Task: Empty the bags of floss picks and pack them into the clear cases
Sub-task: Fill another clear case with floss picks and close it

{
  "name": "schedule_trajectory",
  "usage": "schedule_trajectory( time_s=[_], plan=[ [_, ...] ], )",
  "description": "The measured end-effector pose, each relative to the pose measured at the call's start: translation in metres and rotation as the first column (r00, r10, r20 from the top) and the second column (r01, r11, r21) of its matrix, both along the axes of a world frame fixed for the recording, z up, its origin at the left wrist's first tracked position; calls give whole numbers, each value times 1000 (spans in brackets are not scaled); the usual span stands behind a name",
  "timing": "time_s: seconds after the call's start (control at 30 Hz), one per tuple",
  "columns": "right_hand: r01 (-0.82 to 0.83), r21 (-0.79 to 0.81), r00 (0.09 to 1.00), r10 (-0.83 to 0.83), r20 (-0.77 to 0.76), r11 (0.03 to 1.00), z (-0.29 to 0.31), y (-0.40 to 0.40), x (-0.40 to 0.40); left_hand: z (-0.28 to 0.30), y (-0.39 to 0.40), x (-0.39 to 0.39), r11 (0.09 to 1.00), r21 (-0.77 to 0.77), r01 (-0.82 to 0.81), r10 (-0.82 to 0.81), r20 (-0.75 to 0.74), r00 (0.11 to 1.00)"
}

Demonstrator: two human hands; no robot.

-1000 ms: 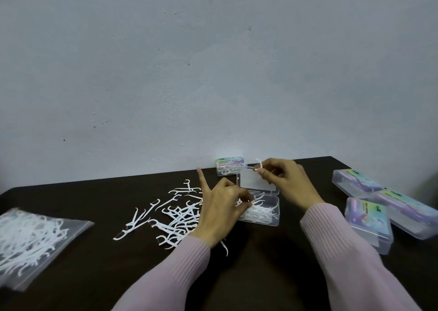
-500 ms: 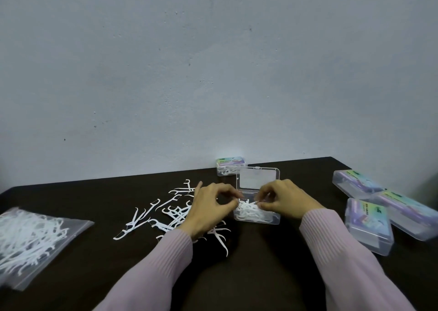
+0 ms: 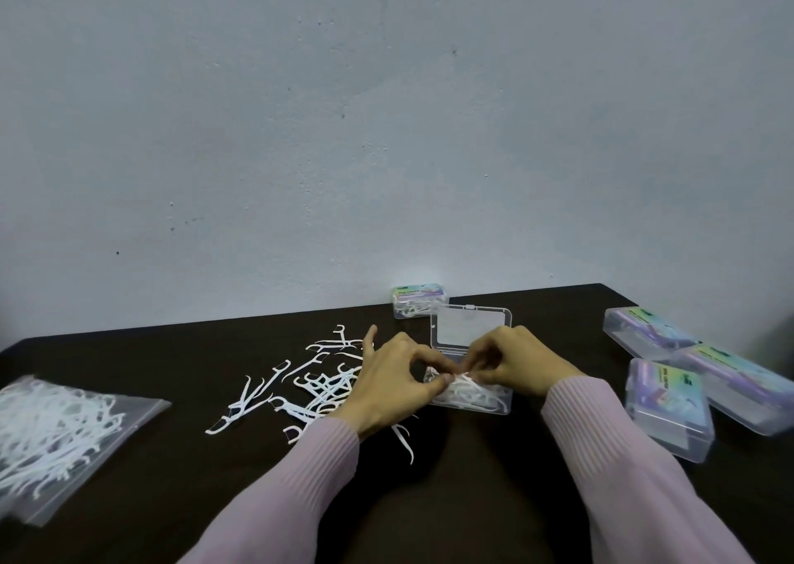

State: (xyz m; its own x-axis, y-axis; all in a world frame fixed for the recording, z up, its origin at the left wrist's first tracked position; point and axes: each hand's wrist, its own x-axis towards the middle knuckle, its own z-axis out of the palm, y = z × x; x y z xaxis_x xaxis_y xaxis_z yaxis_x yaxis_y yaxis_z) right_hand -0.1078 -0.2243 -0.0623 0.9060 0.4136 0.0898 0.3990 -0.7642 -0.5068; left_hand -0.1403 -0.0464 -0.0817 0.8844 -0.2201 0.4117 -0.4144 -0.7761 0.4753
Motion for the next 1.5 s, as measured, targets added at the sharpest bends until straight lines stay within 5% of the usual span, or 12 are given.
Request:
schedule_trajectory(
  time_s=[0.73, 1.5],
  plan=[
    [-3, -70, 998, -2, -66, 998, 10, 1, -6, -14, 10, 8, 970, 239, -43, 22, 91, 996],
    [69, -180, 976, -28, 218, 981, 14, 5, -13, -7, 7, 5, 995, 85, -50, 39, 132, 990]
  ],
)
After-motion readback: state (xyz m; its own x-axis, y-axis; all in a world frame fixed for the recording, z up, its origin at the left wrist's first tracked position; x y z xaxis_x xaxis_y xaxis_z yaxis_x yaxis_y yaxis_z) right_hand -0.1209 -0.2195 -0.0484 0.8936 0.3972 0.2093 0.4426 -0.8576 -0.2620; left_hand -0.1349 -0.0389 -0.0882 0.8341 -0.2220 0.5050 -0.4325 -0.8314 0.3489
